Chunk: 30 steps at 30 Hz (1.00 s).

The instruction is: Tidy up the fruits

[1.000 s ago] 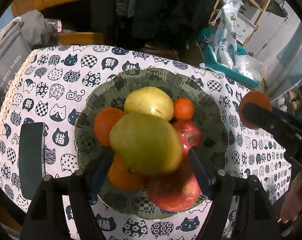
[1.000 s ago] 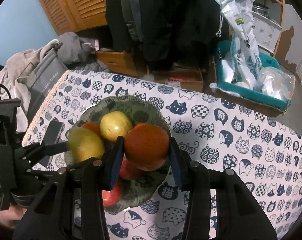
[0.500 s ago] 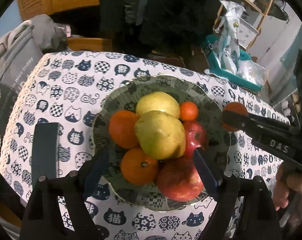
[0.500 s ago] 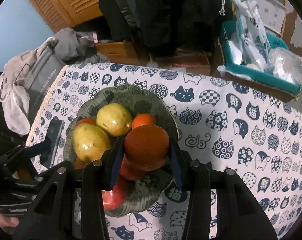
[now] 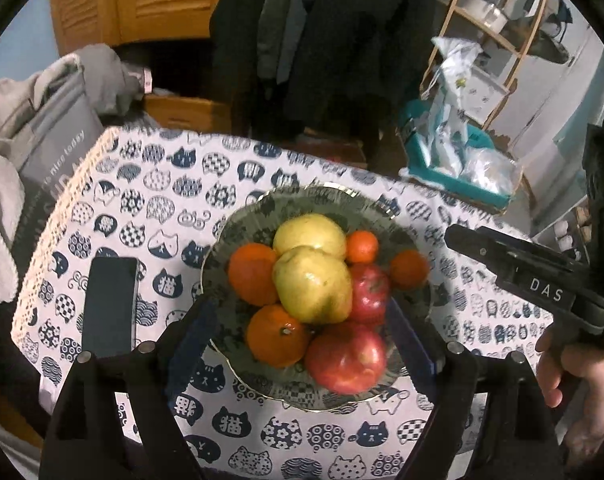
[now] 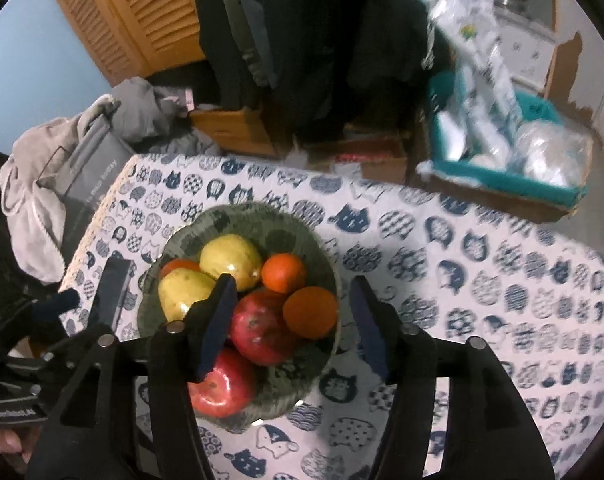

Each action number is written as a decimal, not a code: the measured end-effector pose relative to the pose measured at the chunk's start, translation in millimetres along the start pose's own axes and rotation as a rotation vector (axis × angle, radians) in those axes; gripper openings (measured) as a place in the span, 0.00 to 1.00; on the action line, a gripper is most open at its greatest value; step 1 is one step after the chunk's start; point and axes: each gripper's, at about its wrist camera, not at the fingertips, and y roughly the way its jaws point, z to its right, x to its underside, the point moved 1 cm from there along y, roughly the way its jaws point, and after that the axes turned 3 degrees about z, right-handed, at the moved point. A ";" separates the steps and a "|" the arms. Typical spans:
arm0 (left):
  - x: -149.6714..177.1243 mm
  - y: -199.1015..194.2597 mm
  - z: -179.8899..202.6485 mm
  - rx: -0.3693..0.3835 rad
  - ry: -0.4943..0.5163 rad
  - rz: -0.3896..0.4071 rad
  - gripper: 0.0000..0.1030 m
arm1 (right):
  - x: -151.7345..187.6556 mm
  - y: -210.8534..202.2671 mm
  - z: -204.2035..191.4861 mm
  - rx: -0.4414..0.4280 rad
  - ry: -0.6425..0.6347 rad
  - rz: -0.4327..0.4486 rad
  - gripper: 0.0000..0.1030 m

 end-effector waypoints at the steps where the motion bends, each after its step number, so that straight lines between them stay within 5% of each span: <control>1: -1.3 -7.0 2.0 0.003 0.000 0.015 0.84 | -1.3 -7.7 -0.9 0.012 -0.009 0.016 0.62; 10: -9.4 -52.9 14.7 0.006 0.028 0.118 0.89 | -9.4 -79.2 -11.1 0.087 -0.078 0.168 0.74; 30: -15.4 -156.5 43.7 -0.032 0.085 0.408 0.99 | 3.2 -188.0 -11.9 0.155 -0.092 0.389 0.76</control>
